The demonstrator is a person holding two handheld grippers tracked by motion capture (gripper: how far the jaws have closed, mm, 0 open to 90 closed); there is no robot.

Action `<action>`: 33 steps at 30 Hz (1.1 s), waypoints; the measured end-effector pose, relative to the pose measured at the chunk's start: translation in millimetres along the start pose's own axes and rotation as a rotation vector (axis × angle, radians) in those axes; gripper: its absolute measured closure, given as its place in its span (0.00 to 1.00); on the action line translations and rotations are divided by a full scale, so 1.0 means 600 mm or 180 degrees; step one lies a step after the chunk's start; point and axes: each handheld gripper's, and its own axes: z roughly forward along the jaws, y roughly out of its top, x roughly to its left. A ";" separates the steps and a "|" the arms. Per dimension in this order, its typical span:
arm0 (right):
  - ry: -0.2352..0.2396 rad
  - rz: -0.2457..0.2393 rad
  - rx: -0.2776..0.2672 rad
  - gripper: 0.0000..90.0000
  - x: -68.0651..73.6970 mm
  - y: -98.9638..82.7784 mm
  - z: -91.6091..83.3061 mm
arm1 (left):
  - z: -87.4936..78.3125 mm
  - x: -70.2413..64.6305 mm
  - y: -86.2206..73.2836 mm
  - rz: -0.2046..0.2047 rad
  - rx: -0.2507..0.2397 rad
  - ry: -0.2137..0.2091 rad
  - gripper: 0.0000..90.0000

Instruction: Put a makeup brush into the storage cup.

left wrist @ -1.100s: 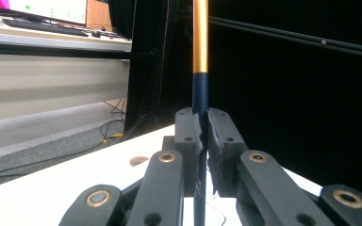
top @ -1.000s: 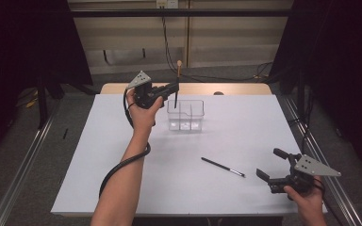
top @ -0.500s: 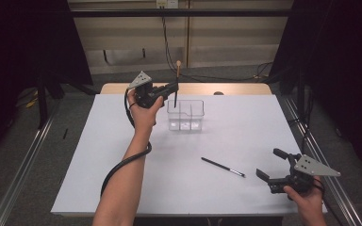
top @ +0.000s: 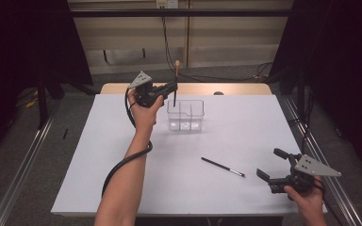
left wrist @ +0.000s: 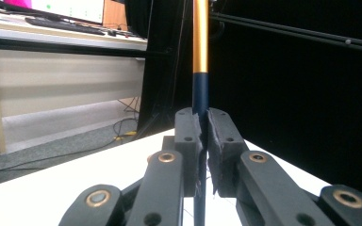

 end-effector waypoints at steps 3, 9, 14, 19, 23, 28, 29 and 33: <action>0.0000 0.0001 0.0002 0.00 0.000 0.000 0.000 | 0.001 0.000 -0.001 -0.0025 -0.0023 -0.0002 0.93; 0.0000 0.0005 -0.0004 0.00 0.000 0.000 0.000 | 0.006 0.000 -0.005 -0.0026 -0.0010 0.0031 0.93; -0.0013 0.0004 -0.0013 0.00 0.000 0.000 -0.001 | 0.010 0.002 -0.010 -0.0025 0.0004 0.0056 0.93; -0.0014 0.0011 -0.0020 0.00 -0.001 0.000 -0.001 | 0.012 0.004 -0.014 -0.0006 0.0023 0.0081 0.93; -0.0018 0.0005 -0.0021 0.00 -0.001 0.000 -0.001 | 0.013 0.005 -0.017 -0.0012 0.0035 0.0112 0.93; -0.0024 0.0019 -0.0034 0.00 -0.001 0.000 -0.002 | 0.016 0.005 -0.021 -0.0012 0.0065 0.0119 0.93; -0.0022 0.0019 -0.0033 0.00 -0.001 0.000 -0.002 | 0.016 0.006 -0.022 -0.0017 0.0073 0.0108 0.93; -0.0010 0.0019 -0.0028 0.00 -0.001 0.000 -0.001 | 0.018 0.006 -0.024 -0.0017 0.0081 0.0137 0.93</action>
